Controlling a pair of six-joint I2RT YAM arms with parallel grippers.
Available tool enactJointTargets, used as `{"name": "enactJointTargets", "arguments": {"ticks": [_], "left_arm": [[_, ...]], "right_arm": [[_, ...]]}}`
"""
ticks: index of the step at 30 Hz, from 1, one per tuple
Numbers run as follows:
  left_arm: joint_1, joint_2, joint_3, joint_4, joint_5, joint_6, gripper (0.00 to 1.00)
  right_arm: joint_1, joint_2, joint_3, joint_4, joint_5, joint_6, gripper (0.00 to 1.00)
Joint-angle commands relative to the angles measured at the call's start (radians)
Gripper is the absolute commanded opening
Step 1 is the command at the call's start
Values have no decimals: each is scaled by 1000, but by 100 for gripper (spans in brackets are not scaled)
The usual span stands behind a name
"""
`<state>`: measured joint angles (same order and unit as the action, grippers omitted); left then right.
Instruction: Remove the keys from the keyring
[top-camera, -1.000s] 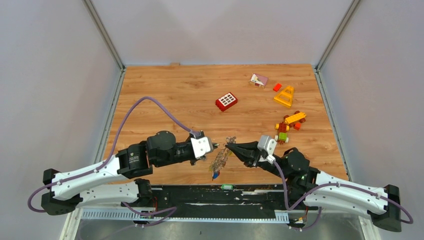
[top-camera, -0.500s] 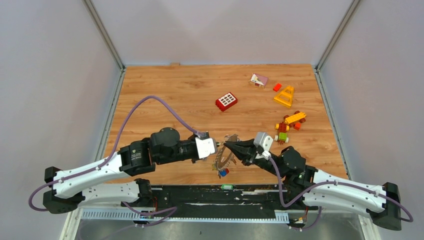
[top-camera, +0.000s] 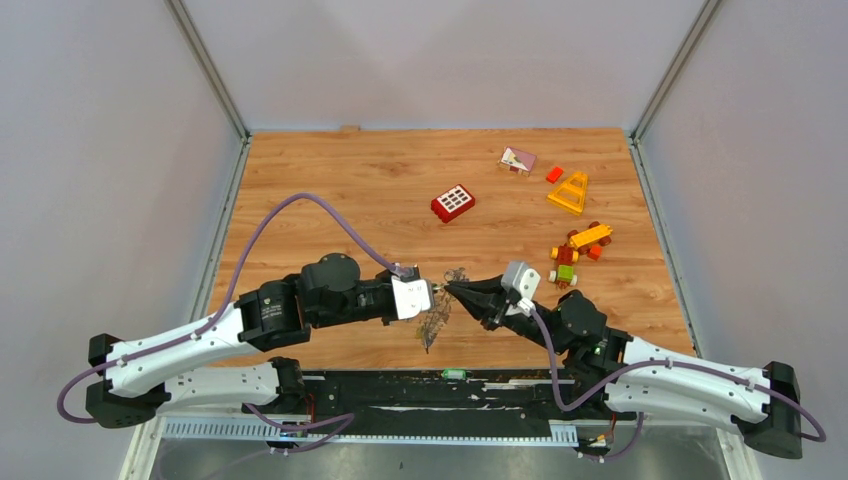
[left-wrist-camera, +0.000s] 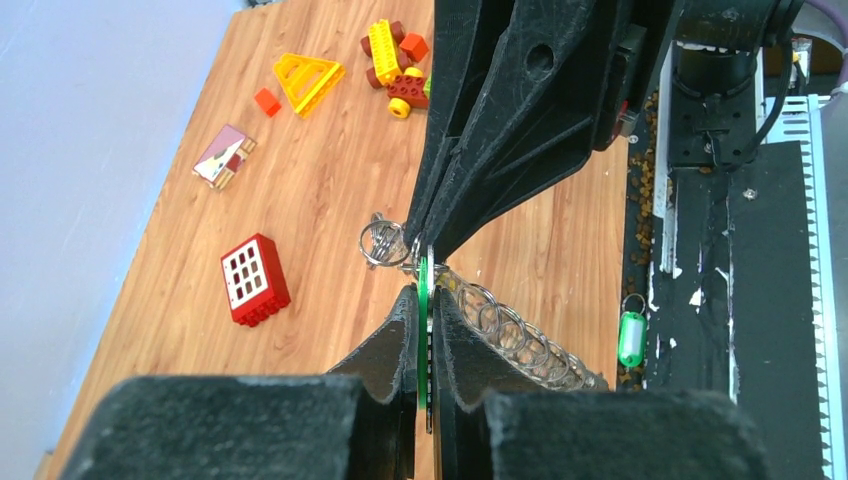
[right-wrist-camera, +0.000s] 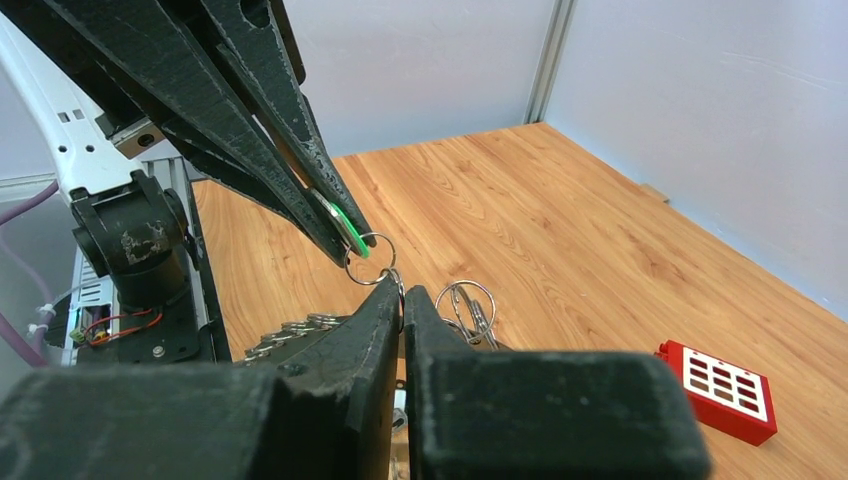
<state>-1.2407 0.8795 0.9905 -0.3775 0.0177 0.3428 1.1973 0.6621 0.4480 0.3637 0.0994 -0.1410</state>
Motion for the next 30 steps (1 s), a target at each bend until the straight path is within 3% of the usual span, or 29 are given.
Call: {"name": "enactJointTargets", "arguments": {"ticks": [1, 10, 30], "left_arm": [[-8, -22, 62, 75, 30, 13, 0], [-9, -25, 62, 82, 14, 8, 0], [-8, -43, 45, 138, -55, -38, 0]], "right_arm": [[-9, -23, 19, -13, 39, -42, 11], [-9, -99, -24, 17, -5, -60, 27], [-8, -92, -165, 326, -22, 136, 26]]}}
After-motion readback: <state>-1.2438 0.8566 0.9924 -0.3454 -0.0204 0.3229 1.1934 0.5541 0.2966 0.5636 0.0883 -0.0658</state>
